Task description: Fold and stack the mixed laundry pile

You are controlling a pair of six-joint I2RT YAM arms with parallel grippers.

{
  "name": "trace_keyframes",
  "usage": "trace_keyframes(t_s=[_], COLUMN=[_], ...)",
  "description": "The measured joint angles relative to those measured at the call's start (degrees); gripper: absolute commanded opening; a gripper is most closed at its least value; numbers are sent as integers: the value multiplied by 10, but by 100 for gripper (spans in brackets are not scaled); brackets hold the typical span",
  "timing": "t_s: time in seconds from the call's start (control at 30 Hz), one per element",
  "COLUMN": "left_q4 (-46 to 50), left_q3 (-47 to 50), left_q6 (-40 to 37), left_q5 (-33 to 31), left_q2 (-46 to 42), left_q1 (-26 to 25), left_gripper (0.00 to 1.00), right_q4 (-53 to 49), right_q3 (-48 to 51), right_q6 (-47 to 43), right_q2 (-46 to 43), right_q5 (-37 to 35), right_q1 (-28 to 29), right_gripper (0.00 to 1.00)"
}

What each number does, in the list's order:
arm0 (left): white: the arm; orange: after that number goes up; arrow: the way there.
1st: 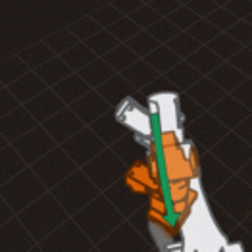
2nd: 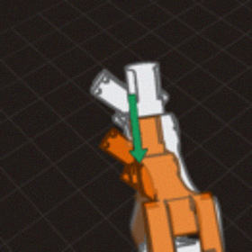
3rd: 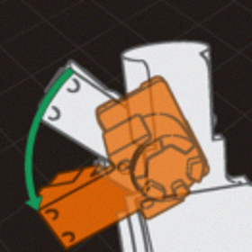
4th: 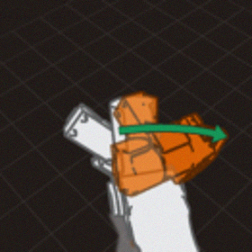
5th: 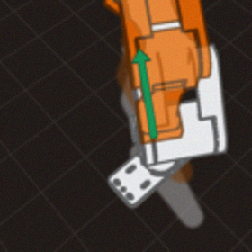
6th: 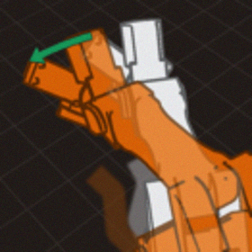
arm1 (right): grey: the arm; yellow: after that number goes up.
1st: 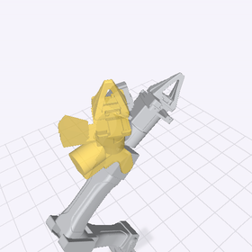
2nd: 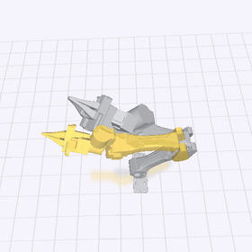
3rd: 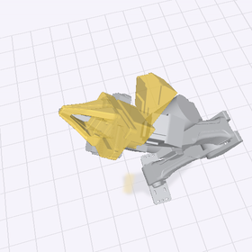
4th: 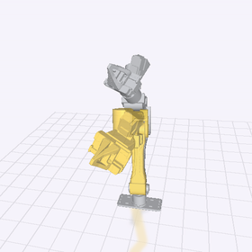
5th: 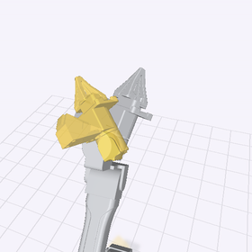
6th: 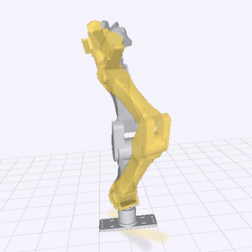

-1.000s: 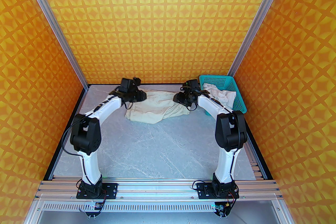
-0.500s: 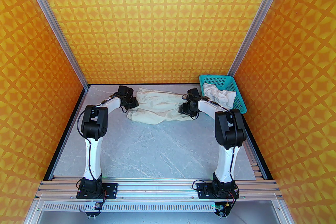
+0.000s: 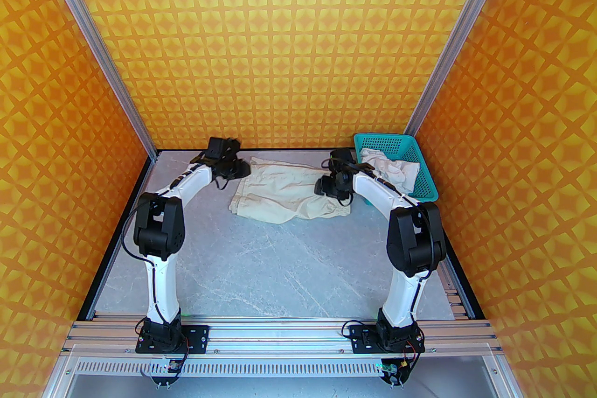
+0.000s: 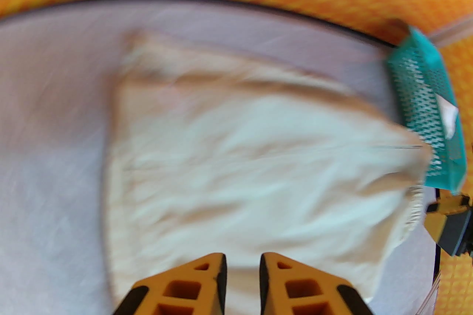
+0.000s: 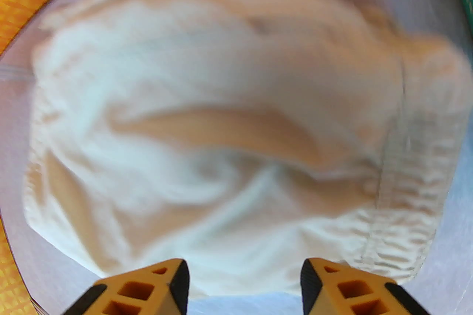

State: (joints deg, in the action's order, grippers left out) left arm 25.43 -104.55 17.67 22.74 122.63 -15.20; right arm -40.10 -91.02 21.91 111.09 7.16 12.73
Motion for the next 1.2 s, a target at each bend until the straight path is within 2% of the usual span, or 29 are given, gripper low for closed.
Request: trace_keyframes(t_s=[0.17,0.43,0.5,0.63,0.83,0.97,1.1,1.2], left_q4=[-15,-93,-127,-207,-298,-302,-275,-242], left_q3=[-55,-105,-107,-104,-97,-38,53,116], left_q6=[-2,25,36,66,103,102,91,74], left_q5=[18,50,52,55,55,55,55,53], left_q2=[53,193,216,230,228,196,103,8], left_q1=[-33,-34,-33,-28,-10,-1,-4,-23], left_gripper=[21,21,24,29,35,38,39,39], right_q4=[8,24,44,76,84,86,83,88], right_q3=[-92,-213,-227,-229,-242,-232,-181,-122], right_q6=[3,11,21,49,61,59,56,54], right_q2=[71,213,242,268,283,275,213,136], right_q5=[8,23,42,72,86,94,98,96], right_q1=[-1,-12,-23,-41,-56,-57,-57,-57], right_gripper=[43,31,33,49,56,63,64,63])
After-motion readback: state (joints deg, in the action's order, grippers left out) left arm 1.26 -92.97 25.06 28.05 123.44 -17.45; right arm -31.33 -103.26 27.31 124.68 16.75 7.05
